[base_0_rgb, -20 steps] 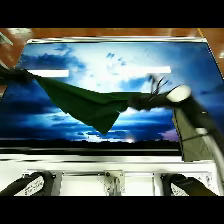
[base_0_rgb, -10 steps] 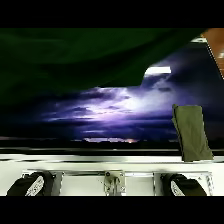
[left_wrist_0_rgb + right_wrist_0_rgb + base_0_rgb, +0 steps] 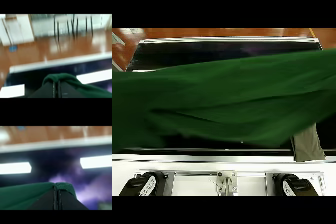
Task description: Fold the shirts.
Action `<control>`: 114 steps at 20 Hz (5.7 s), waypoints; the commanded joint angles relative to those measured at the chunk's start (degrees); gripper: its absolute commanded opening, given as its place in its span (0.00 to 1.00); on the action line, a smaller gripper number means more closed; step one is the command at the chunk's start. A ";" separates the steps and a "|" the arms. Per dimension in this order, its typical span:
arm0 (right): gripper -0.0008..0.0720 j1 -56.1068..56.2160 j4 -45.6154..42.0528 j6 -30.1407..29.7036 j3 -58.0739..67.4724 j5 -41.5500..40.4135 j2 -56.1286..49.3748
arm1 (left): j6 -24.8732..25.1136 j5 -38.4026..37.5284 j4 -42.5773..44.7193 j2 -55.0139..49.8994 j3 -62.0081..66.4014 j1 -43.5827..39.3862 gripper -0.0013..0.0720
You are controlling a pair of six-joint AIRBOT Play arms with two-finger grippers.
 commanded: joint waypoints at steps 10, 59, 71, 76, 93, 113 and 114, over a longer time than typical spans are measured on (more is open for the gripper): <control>0.09 -0.04 -2.05 -2.67 -13.68 -19.39 -35.21 | -2.21 9.03 3.04 -19.26 -33.94 0.04 0.07; 0.93 -19.78 27.78 -16.65 -48.63 -14.23 -53.02 | -1.64 13.20 -20.00 -40.02 -64.63 7.56 0.07; 0.09 -13.44 42.25 -31.21 -32.76 -13.77 -40.09 | -0.72 9.62 -19.34 -26.32 -41.44 7.54 0.07; 0.09 -13.44 40.98 -30.69 -6.32 -20.98 -21.97 | -0.85 10.95 -16.55 -15.85 -5.68 7.56 0.07; 0.09 -13.44 2.45 -7.43 7.74 5.55 -0.68 | -5.49 -9.14 -0.17 0.61 6.12 7.56 0.07; 0.09 0.59 4.59 -7.15 -22.77 -57.75 -55.19 | -3.61 40.92 -4.07 -45.07 -35.85 -2.43 0.07; 0.09 0.61 4.68 -7.10 -22.77 -61.75 -56.52 | -3.91 44.54 -4.07 -46.75 -35.85 -2.82 0.07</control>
